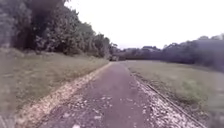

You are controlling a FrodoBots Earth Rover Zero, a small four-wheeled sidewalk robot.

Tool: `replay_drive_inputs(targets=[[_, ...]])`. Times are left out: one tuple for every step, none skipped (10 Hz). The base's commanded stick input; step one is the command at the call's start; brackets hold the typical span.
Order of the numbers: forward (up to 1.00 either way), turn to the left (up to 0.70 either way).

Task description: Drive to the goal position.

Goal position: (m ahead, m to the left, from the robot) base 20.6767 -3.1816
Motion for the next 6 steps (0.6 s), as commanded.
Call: replay_drive_inputs(targets=[[0.7,0.0],[0.7,0.0],[0.7,0.0],[0.7,0.0],[0.7,0.0],[0.7,0.0]])
